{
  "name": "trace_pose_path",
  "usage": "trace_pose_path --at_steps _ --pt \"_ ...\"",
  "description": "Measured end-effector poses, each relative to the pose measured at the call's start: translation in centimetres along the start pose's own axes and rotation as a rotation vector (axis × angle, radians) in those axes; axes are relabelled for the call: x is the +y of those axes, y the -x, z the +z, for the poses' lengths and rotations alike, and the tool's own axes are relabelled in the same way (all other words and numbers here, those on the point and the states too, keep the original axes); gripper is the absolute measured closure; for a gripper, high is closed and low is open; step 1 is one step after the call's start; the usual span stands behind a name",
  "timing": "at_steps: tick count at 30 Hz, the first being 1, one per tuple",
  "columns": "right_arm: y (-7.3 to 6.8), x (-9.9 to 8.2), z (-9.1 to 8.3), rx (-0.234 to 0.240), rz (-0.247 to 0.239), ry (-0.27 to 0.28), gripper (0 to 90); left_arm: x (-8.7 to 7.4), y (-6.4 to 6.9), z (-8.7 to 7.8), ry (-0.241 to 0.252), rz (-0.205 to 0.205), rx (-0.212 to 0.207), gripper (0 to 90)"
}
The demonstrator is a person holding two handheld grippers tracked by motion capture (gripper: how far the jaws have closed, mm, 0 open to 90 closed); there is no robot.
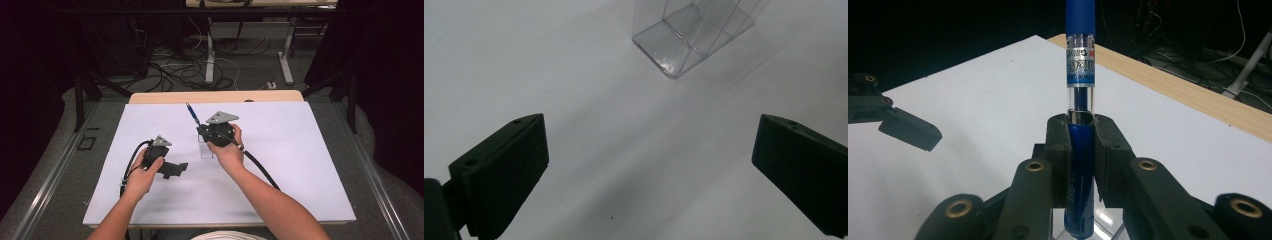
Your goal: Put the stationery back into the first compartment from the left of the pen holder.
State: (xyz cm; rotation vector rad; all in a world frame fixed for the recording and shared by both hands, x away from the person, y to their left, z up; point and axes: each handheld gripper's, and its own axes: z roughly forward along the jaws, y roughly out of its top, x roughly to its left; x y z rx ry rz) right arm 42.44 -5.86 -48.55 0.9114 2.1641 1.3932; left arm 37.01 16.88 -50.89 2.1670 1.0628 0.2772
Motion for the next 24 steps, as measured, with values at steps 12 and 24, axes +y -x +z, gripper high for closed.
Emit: trace_pose_path --at_steps 12,24 --pt "0.0 -0.6 -0.4 -0.026 -0.016 -0.016 66.7 0.0 -0.1 -0.1 0.000 0.000 0.002 1.6" --pt "1.9 -1.9 -5.7 -0.039 0.062 0.110 39.2 0.0 -0.5 -0.5 0.016 -0.015 0.015 1.6"
